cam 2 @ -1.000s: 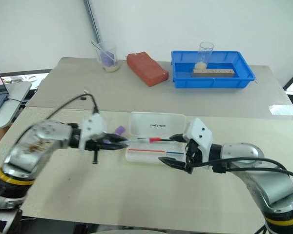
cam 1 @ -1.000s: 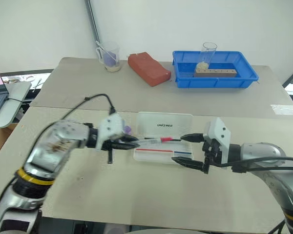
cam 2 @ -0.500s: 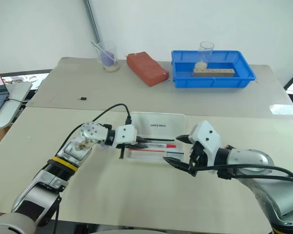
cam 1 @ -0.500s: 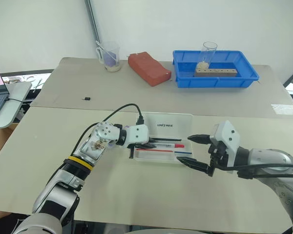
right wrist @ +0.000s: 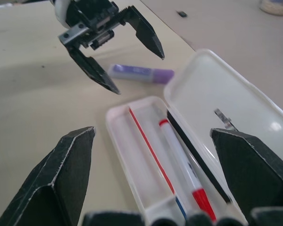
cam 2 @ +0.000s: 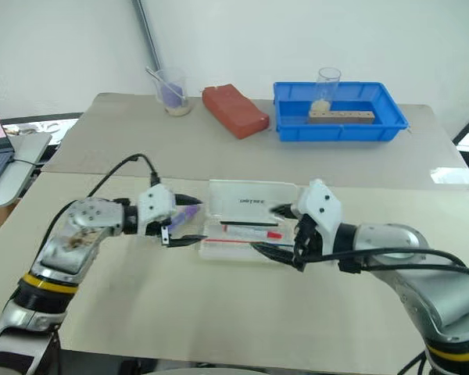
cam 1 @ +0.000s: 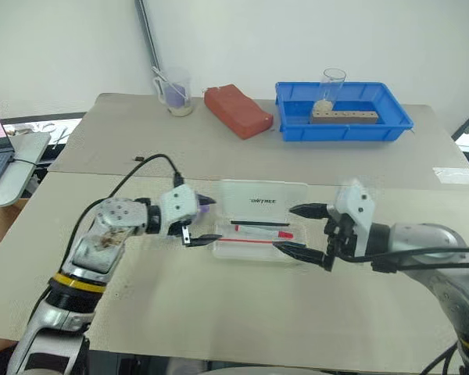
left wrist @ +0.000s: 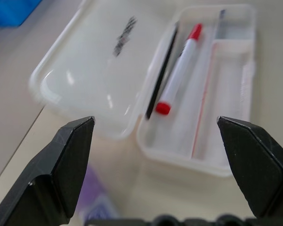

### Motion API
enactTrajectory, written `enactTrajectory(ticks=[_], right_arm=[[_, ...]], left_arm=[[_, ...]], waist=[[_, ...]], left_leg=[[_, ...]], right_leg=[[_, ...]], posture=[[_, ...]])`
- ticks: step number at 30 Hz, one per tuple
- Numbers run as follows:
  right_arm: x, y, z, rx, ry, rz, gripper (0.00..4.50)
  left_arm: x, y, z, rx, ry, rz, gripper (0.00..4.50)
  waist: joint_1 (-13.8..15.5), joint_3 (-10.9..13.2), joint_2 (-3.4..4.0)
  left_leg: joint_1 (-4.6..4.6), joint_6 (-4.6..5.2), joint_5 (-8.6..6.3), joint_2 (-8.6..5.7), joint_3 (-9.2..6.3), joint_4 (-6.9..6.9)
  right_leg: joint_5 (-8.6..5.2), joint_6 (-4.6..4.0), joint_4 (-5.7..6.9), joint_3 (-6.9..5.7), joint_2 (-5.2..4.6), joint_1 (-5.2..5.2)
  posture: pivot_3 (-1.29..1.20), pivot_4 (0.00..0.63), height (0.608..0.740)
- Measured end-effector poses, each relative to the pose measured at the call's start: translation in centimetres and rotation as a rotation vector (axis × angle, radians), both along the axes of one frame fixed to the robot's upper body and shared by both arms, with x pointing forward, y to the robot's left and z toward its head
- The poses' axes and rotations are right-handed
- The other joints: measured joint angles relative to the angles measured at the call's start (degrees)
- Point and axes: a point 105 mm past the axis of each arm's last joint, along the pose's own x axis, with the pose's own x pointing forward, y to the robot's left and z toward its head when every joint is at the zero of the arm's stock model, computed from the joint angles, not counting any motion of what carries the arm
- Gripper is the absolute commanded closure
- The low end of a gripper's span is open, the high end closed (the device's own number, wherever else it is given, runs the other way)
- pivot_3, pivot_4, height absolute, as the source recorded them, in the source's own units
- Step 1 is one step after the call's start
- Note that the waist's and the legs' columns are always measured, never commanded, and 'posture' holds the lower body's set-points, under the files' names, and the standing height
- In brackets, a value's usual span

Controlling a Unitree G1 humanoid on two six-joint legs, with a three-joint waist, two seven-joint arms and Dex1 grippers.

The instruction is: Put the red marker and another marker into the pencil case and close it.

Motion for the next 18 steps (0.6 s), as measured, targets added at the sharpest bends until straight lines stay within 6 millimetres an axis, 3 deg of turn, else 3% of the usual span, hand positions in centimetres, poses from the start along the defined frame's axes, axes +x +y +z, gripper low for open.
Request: enactTrajectory(ticks=[5, 10, 14, 18], right_arm=[[0.3, 2.1, 1.4, 0.029, -0.023, 0.111, 0.18], [0.2, 4.0, 1.4, 0.023, -0.007, 0.207, 0.18], [0.3, 4.1, 1.3, 0.014, 0.000, 0.221, 0.18], [0.4, 4.0, 1.2, 0.010, 0.007, 0.222, 0.18]], left_arm=[[1.4, 3.7, -1.6, -0.094, 0.026, 0.296, 0.08], [0.8, 4.0, -5.0, -0.124, 0.120, 0.401, 0.08], [0.4, 3.6, -6.1, -0.150, 0.151, 0.414, 1.20], [0.2, 3.6, -6.1, -0.150, 0.155, 0.414, 3.11]], waist=[[0.3, 0.0, -0.08], [0.1, -0.1, -0.11], [0.4, -0.1, -0.14], [0.1, -0.1, -0.14]], left_leg=[[-0.04, 0.00, 0.00, 0.00, 0.01, -0.01], [-0.06, 0.00, 0.00, 0.00, 0.04, -0.05], [-0.06, -0.01, 0.00, 0.01, 0.03, -0.08], [-0.04, -0.01, -0.01, 0.02, 0.03, -0.11]], right_leg=[[0.04, -0.07, -0.01, -0.03, -0.05, -0.05], [0.06, -0.10, 0.02, 0.00, -0.08, -0.09], [0.06, -0.14, 0.03, -0.05, -0.09, -0.12], [0.06, -0.17, 0.05, -0.04, -0.09, -0.11]], posture=[[0.00, 0.150, 0.740], [0.00, 0.150, 0.740], [0.00, 0.150, 0.740], [0.00, 0.150, 0.740]])
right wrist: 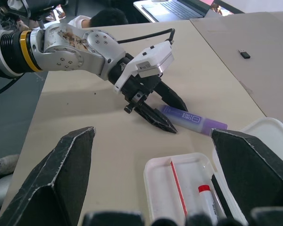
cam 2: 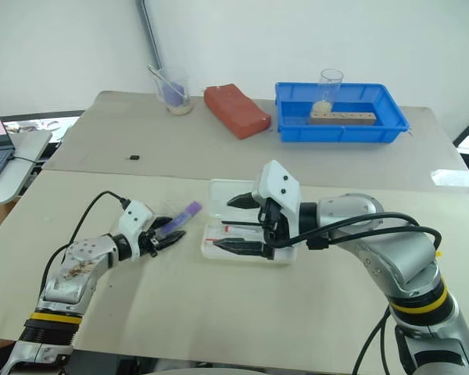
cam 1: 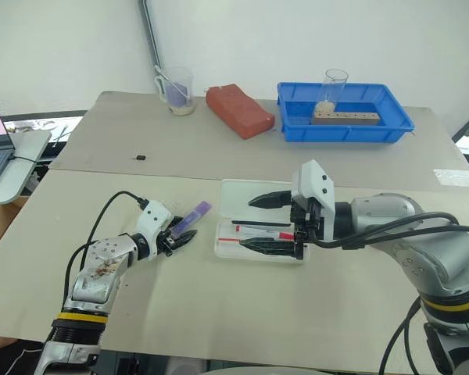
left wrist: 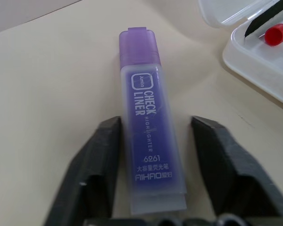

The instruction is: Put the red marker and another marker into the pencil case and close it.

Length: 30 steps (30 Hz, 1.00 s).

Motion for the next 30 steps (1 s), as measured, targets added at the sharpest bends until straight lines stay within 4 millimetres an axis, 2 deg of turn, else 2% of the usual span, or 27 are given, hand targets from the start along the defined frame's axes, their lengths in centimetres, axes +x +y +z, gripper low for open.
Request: enactTrajectory(ticks=[1, 5, 8, 9, 12, 15, 17, 22, 25, 30], right_arm=[[0.1, 0.0, 0.0, -0.002, -0.001, -0.004, 0.18], [0.2, -0.2, -0.1, -0.006, -0.004, -0.015, 0.18], [0.3, -0.5, -0.4, -0.011, 0.005, -0.028, 0.18], [0.3, -0.8, -0.5, -0.018, 0.010, -0.037, 0.18], [0.4, -2.7, -1.3, -0.051, 0.032, -0.097, 0.18], [0.4, -4.2, -2.0, -0.078, 0.046, -0.142, 0.18], [0.3, -4.5, -2.2, -0.080, 0.054, -0.151, 0.18], [0.4, -5.0, -2.4, -0.080, 0.052, -0.173, 0.18], [0.5, -5.3, -2.5, -0.086, 0.047, -0.192, 0.18], [0.6, -6.4, -2.7, -0.088, 0.052, -0.249, 0.18]], left_arm=[[0.0, 0.0, 0.0, 0.001, 0.000, 0.001, 3.50], [0.0, 0.5, 0.2, 0.022, 0.001, 0.001, 3.52], [0.0, 1.7, 1.0, 0.060, -0.008, -0.005, 3.52], [0.0, 2.0, 1.7, 0.066, -0.013, -0.020, 3.52], [-1.2, 2.2, 5.4, 0.116, -0.039, -0.167, 3.52], [-3.1, 0.5, 8.8, 0.182, -0.068, -0.397, 3.52], [-3.8, -1.1, 9.6, 0.202, -0.080, -0.519, 3.52], [-4.1, -7.1, 9.5, 0.189, -0.138, -0.784, 3.52], [-3.9, -8.9, 8.5, 0.199, -0.146, -0.845, 3.52], [-3.7, -11.0, 4.9, 0.247, -0.136, -0.901, 3.52]], waist=[[0.0, 0.0, 0.00], [-0.1, 0.0, -0.01], [-0.1, 0.0, -0.03], [-0.1, 0.0, -0.06], [0.1, 0.1, -0.18], [0.1, 0.0, -0.02], [0.0, 0.0, 0.02], [0.2, 0.0, 0.00], [-0.1, 0.0, 0.00], [0.0, 0.0, 0.01]], left_leg=[[0.00, 0.00, 0.00, 0.00, 0.00, -0.01], [0.00, 0.00, 0.00, 0.01, 0.00, -0.02], [-0.01, 0.00, 0.00, 0.02, 0.01, -0.04], [-0.02, 0.00, 0.00, 0.03, 0.01, -0.05], [-0.05, -0.02, -0.01, 0.04, 0.11, -0.09], [-0.02, -0.02, -0.01, -0.01, 0.25, -0.12], [-0.01, -0.02, -0.01, -0.03, 0.26, -0.12], [-0.08, 0.01, 0.00, -0.10, 0.17, -0.03], [-0.20, 0.03, 0.01, -0.09, 0.08, 0.03], [-0.19, 0.03, 0.01, -0.09, -0.01, 0.04]], right_leg=[[0.00, -0.01, 0.00, 0.00, 0.00, 0.00], [0.00, -0.01, -0.01, 0.01, 0.01, -0.01], [-0.01, -0.03, 0.00, 0.01, 0.01, -0.03], [-0.01, -0.04, -0.02, 0.00, 0.01, -0.07], [-0.03, -0.07, -0.07, -0.07, -0.15, -0.09], [-0.03, -0.06, -0.20, -0.03, -0.32, -0.06], [-0.04, -0.06, -0.20, -0.02, -0.29, -0.04], [-0.04, -0.01, -0.17, 0.01, -0.16, 0.00], [-0.04, 0.01, -0.13, 0.09, 0.00, 0.12], [-0.04, 0.01, -0.10, 0.09, 0.06, 0.14]], posture=[[0.00, 0.150, 0.740], [0.00, 0.150, 0.740], [0.00, 0.150, 0.740], [0.00, 0.150, 0.740], [0.00, 0.150, 0.740], [0.00, 0.150, 0.740], [0.00, 0.150, 0.740], [0.00, 0.150, 0.740], [0.00, 0.150, 0.740], [0.00, 0.150, 0.740]])
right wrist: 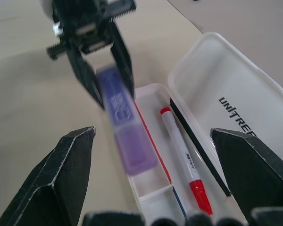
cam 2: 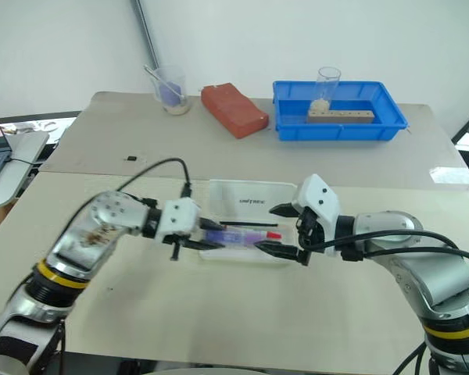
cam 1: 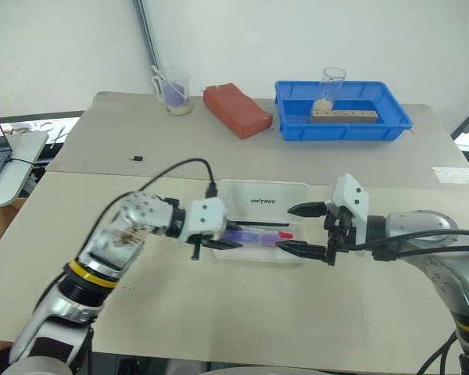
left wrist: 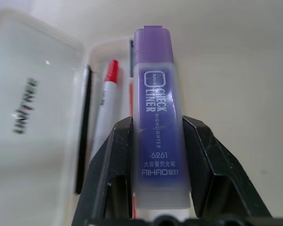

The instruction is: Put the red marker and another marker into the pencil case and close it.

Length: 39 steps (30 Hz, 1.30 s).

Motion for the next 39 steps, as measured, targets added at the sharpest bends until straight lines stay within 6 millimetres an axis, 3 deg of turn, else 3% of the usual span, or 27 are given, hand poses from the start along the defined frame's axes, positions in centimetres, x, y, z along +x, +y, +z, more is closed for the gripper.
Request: enactTrajectory(ticks=[16, 23, 24, 26, 30, 35, 39], right_arm=[[-0.3, -0.9, -0.2, -0.014, -0.012, -0.057, 0.18], [-0.3, -1.0, -0.2, -0.015, -0.012, -0.058, 0.18], [-0.2, -1.0, -0.3, -0.016, -0.010, -0.060, 0.18], [-0.1, -1.5, -0.6, -0.027, 0.002, -0.070, 0.18], [0.6, -4.6, -1.7, -0.099, 0.032, -0.138, 0.18], [2.4, -11.4, -2.9, -0.229, 0.053, -0.285, 0.18], [2.5, -15.2, -5.1, -0.307, 0.131, -0.329, 0.18]], left_arm=[[1.1, 0.8, -1.7, 0.039, -0.015, 0.042, 3.52], [1.2, 0.3, -1.8, 0.018, -0.005, 0.052, 0.29], [1.3, 0.3, -1.8, 0.017, -0.005, 0.055, 0.06], [1.2, 0.4, -1.4, 0.009, -0.011, 0.054, 0.06], [0.4, 0.1, 0.3, -0.031, -0.024, 0.007, 0.06], [-0.7, -1.8, 4.2, -0.155, -0.116, -0.131, 0.06], [-1.4, -3.2, 5.5, -0.242, -0.154, -0.193, 0.06]], waist=[[0.0, 0.0, -0.01], [0.0, 0.0, -0.01], [0.0, 0.0, -0.01], [0.1, 0.0, -0.01], [0.2, 0.0, 0.01], [0.6, 0.1, -0.12], [0.3, 0.1, 0.13]], left_leg=[[0.03, 0.00, 0.00, -0.01, -0.04, 0.04], [0.03, 0.00, 0.00, -0.01, -0.04, 0.04], [0.03, 0.00, 0.00, -0.01, -0.04, 0.04], [0.03, 0.01, 0.00, -0.02, -0.04, 0.05], [0.04, 0.00, 0.00, -0.02, -0.03, 0.10], [0.42, 0.02, -0.01, -0.04, -0.02, 0.11], [0.44, 0.22, -0.13, -0.05, 0.02, 0.14]], right_leg=[[-0.01, 0.03, 0.03, -0.02, -0.01, 0.05], [-0.01, 0.03, 0.03, -0.03, 0.00, 0.06], [-0.01, 0.03, 0.03, -0.03, 0.00, 0.06], [-0.01, 0.04, 0.02, -0.03, 0.00, 0.08], [-0.01, 0.06, 0.00, -0.05, -0.02, 0.15], [-0.02, 0.08, -0.25, -0.12, -0.06, 0.63], [0.02, 0.14, -0.53, -0.07, -0.06, 0.79]], posture=[[0.00, 0.150, 0.740], [0.00, 0.150, 0.740], [0.00, 0.150, 0.740], [0.00, 0.150, 0.740], [0.00, 0.150, 0.740], [0.00, 0.150, 0.740], [0.00, 0.150, 0.740]])
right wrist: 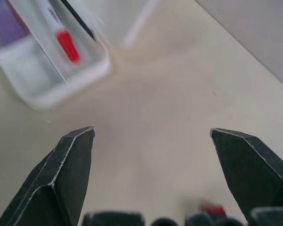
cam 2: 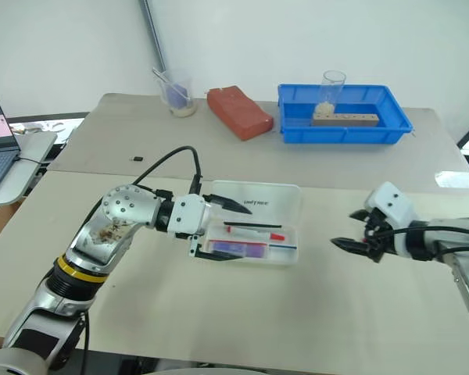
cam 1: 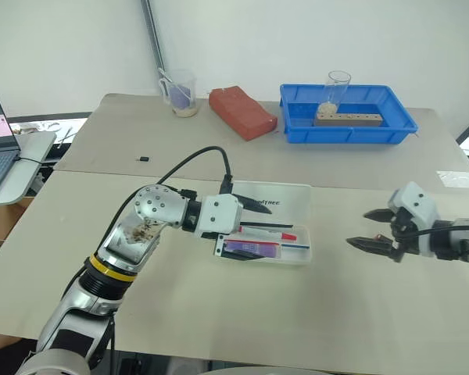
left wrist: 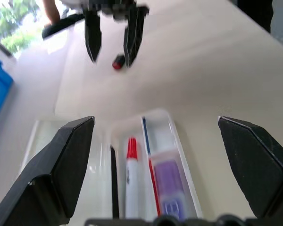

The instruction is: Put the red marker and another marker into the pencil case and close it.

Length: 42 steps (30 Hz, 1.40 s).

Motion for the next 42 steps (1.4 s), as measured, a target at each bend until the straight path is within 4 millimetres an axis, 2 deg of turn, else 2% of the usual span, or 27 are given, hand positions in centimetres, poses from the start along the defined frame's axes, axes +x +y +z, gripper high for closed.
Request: enactTrajectory(ticks=[3, 9, 20, 23, 31, 33, 35, 37, 42], right_arm=[[0.1, -1.4, -1.5, -0.034, 0.062, -0.014, 0.18], [0.4, -2.0, -1.9, -0.075, 0.093, -0.002, 0.18], [1.2, -3.9, -2.8, -0.128, 0.117, -0.084, 0.18], [1.2, -4.2, -2.9, -0.123, 0.121, -0.091, 0.97], [1.3, -4.4, -3.0, -0.117, 0.120, -0.092, 3.76], [1.3, -4.4, -2.9, -0.116, 0.119, -0.086, 4.26], [1.2, -3.4, -2.7, -0.105, 0.112, -0.044, 4.26], [1.2, -1.0, -2.1, -0.076, 0.087, 0.042, 4.26], [0.6, 6.3, 0.7, 0.017, 0.019, 0.263, 4.26]], left_arm=[[-0.2, -0.6, 0.3, -0.034, -0.005, -0.016, 0.06], [-0.5, -0.8, 0.6, -0.043, -0.016, -0.026, 0.06], [-0.6, -0.7, 0.9, -0.041, -0.021, -0.016, 0.06], [-0.6, -0.8, 0.9, -0.043, -0.021, -0.013, 0.00], [-0.6, -0.8, 0.9, -0.044, -0.022, -0.013, 0.00], [-0.6, -0.8, 0.9, -0.045, -0.022, -0.013, 0.00], [-0.6, -0.7, 0.9, -0.044, -0.022, -0.012, 0.00], [-0.6, -0.6, 0.8, -0.043, -0.019, -0.008, 0.00], [-1.3, 0.9, -0.5, 0.012, 0.040, 0.002, 0.00]], waist=[[-0.5, 0.0, 0.15], [-0.4, 0.1, 0.22], [-0.4, 0.1, 0.23], [-0.3, 0.1, 0.23], [-0.3, 0.1, 0.23], [-0.3, 0.1, 0.23], [-0.4, 0.1, 0.25], [-0.5, 0.1, 0.28], [-0.7, 0.1, 0.41]], left_leg=[[0.02, 0.00, 0.00, 0.00, -0.01, 0.01], [0.12, 0.00, 0.00, -0.02, -0.01, 0.07], [0.21, 0.04, -0.04, -0.05, -0.01, 0.20], [0.22, 0.05, -0.04, -0.06, -0.01, 0.22], [0.28, 0.08, -0.07, -0.07, -0.01, 0.26], [0.29, 0.08, -0.07, -0.07, -0.01, 0.27], [0.28, 0.08, -0.07, -0.07, -0.01, 0.26], [0.30, 0.09, -0.08, -0.06, -0.03, 0.24], [0.30, 0.08, -0.09, -0.05, -0.06, 0.18]], right_leg=[[0.00, 0.00, 0.03, 0.05, 0.02, -0.01], [0.01, 0.06, 0.00, 0.04, 0.02, 0.15], [0.03, 0.12, -0.06, 0.02, -0.05, 0.37], [0.03, 0.12, -0.09, 0.02, -0.05, 0.43], [0.03, 0.14, -0.11, 0.01, -0.08, 0.52], [0.03, 0.14, -0.11, 0.01, -0.08, 0.54], [0.03, 0.14, -0.11, 0.01, -0.08, 0.53], [0.02, 0.15, -0.10, 0.01, -0.06, 0.52], [0.01, 0.16, -0.08, 0.00, -0.04, 0.49]], posture=[[0.00, 0.150, 0.740], [0.00, 0.150, 0.740], [0.00, 0.150, 0.740], [0.00, 0.150, 0.740], [0.00, 0.150, 0.740], [0.00, 0.150, 0.740], [0.00, 0.150, 0.740], [0.00, 0.150, 0.740], [0.00, 0.150, 0.740]])
